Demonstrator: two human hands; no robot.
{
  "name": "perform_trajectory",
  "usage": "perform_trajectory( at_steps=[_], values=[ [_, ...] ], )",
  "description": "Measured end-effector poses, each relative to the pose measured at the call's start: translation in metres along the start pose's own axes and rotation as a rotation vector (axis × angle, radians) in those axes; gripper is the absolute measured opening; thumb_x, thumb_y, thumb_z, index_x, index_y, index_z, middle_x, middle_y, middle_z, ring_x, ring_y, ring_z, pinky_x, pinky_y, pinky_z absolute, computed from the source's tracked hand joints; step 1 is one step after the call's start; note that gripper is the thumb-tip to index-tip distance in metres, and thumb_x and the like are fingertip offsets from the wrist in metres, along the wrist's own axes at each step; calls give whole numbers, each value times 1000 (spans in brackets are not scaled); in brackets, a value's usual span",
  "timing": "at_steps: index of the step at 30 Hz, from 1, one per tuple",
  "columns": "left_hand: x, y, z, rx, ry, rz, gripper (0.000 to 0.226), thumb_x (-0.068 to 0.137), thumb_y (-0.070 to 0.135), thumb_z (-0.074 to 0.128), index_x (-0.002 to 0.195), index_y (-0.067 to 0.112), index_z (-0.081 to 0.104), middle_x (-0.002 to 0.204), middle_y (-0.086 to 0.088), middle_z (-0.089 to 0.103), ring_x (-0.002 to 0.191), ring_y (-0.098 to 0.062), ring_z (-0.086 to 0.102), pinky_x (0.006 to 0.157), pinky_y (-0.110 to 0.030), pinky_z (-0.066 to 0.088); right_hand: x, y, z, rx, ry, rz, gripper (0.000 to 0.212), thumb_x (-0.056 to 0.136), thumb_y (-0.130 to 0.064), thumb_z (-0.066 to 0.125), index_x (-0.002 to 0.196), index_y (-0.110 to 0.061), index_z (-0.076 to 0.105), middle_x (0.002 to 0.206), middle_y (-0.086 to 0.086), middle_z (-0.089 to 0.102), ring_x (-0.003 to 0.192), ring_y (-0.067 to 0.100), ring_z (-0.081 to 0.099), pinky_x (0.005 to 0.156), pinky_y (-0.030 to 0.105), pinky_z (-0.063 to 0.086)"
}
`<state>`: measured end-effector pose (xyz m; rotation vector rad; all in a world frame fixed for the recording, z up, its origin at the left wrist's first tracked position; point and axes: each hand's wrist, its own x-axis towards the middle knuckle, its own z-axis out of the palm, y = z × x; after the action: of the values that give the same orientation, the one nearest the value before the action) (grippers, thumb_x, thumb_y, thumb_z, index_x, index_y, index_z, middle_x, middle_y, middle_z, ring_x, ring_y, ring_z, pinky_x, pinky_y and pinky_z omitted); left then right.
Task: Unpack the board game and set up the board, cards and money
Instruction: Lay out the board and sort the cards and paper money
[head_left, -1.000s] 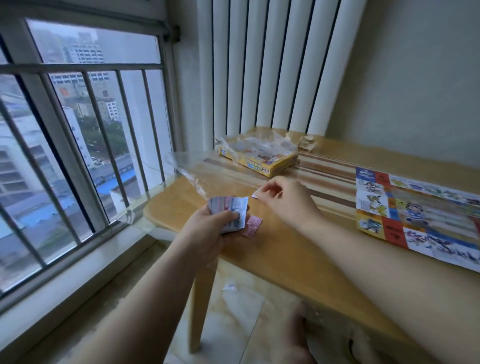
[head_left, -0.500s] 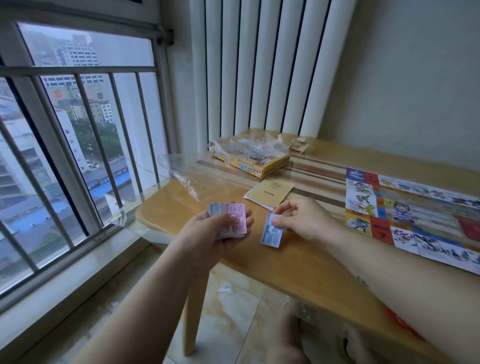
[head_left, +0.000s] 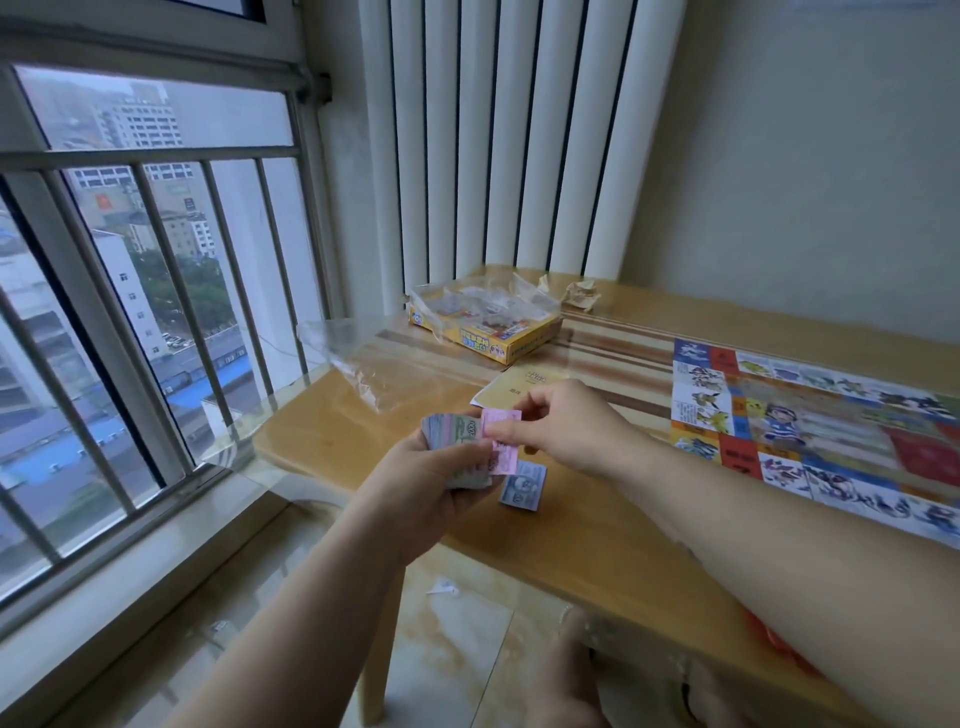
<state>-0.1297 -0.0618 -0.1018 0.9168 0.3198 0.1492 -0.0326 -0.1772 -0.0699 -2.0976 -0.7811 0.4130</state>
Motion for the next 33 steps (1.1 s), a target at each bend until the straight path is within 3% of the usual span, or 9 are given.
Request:
perform_trajectory(
  at_steps=[3, 6, 10, 13, 16, 21, 24, 28, 33],
  values=[
    [0, 10, -8, -91, 102, 5, 10, 91, -2, 50, 99, -4, 55, 88, -19, 66, 79, -24, 65, 63, -31, 58, 13, 1, 6, 148, 93, 59, 20, 82, -18, 73, 69, -19, 59, 62, -4, 56, 52, 6, 45, 41, 9, 33],
    [-1, 19, -21, -143, 160, 37, 18, 94, -2, 40, 106, -7, 51, 102, -21, 63, 87, -26, 64, 63, -31, 57, 27, 5, 19, 132, 145, 105, 16, 83, -14, 71, 76, -20, 58, 71, -2, 57, 55, 7, 46, 42, 12, 35],
    [-3, 25, -34, -170, 208, 118, 27, 93, -10, 40, 119, -5, 46, 103, -26, 61, 86, -27, 65, 56, -29, 58, 42, 12, 44, 24, 176, 135, 15, 81, -21, 69, 81, -28, 56, 87, -4, 60, 83, 19, 61, 73, 29, 49],
    [-5, 25, -36, -138, 216, 130, 33, 92, -12, 43, 120, 4, 49, 106, -23, 61, 85, -26, 65, 57, -27, 58, 41, 13, 52, -239, 199, 108, 14, 81, -31, 66, 91, -32, 57, 94, -9, 60, 103, 18, 58, 95, 33, 37],
    [-6, 20, -32, -129, 189, 108, 39, 90, -14, 46, 123, 6, 50, 108, -22, 61, 87, -27, 64, 58, -28, 59, 37, 14, 50, -530, 305, -2, 23, 83, -42, 65, 102, -33, 57, 106, -8, 57, 106, 16, 51, 93, 34, 31],
    [-5, 7, -12, -50, 125, 60, 37, 87, -12, 51, 117, 9, 54, 96, -16, 64, 70, -21, 68, 55, -27, 58, 19, -9, 16, 114, 94, -18, 35, 87, -42, 62, 95, -8, 66, 74, -6, 59, 68, 11, 54, 65, 24, 41],
    [0, -3, 1, -63, 76, 27, 29, 86, -10, 53, 107, 10, 59, 87, -12, 68, 70, -19, 67, 60, -26, 57, 4, -7, 0, 50, -12, -58, 16, 78, -25, 77, 86, -16, 66, 72, -2, 59, 65, 9, 54, 66, 24, 43],
    [4, -11, 14, -160, 15, -122, 21, 89, 1, 52, 107, -6, 60, 98, -21, 67, 92, -27, 64, 76, -31, 56, -12, 14, -27, 67, 74, 50, 15, 79, -13, 75, 77, -19, 61, 70, 0, 61, 63, 12, 52, 60, 22, 40],
    [4, -17, 24, -212, -9, -137, 26, 90, -7, 40, 111, -8, 55, 103, -24, 65, 90, -26, 65, 68, -30, 57, -34, 53, -37, -20, 122, 198, 18, 77, -17, 77, 74, -18, 59, 76, 2, 68, 74, 15, 61, 63, 25, 42]
  ],
)
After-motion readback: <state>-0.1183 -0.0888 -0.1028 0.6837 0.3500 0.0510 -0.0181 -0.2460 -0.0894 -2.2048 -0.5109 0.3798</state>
